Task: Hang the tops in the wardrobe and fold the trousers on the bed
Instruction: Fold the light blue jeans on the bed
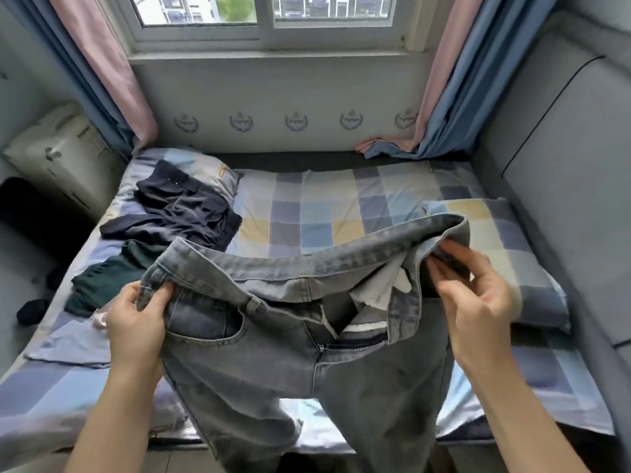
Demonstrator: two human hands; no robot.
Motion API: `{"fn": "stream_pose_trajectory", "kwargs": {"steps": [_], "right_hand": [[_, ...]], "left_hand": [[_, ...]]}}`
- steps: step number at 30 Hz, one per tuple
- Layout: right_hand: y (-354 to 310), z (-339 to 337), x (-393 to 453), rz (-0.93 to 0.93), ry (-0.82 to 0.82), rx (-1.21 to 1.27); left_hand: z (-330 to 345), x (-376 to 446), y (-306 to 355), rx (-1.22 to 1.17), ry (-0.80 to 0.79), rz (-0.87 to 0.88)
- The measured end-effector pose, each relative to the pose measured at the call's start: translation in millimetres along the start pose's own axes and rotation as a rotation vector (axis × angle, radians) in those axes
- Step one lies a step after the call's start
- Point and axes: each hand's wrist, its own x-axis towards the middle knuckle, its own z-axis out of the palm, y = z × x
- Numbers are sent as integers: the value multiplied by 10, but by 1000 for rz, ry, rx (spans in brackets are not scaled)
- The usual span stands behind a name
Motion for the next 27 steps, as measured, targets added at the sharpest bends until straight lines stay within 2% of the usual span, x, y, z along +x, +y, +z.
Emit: {"fn": "stream_pose_trajectory", "kwargs": {"steps": [4, 7, 9, 11, 13, 16, 18, 21, 23, 27], "right_hand": [[128, 420, 1119, -85, -30, -69], [442, 770, 2300, -111, -104, -337], [884, 905, 2970, -84, -196, -592], [1556, 901, 3362, -38, -175, -751], [2254, 774, 3310, 63, -168, -853], [3524, 497, 2705, 342, -392, -965], [4121, 269, 2175, 559, -457, -970], [4841, -46, 1635, 748, -481, -1043], [5135, -121, 1481, 778, -494, -1086], [5720, 31, 1351, 778, -552, -1100]], "left_hand": [[819, 996, 243, -76, -44, 58], [1587, 2057, 209, -148, -60, 53], [2009, 2648, -98, -45, -98, 21], [2272, 2984, -691, 200, -148, 15], [2335, 2952, -1361, 411, -257, -22], [2078, 2422, -2668, 653, -488, -281], [1726, 1961, -3435, 752, -571, -405], [1172, 1488, -4288, 875, -580, -585], [862, 1332, -4638, 862, -555, -681], [385, 1250, -5246, 936, -500, -701]]}}
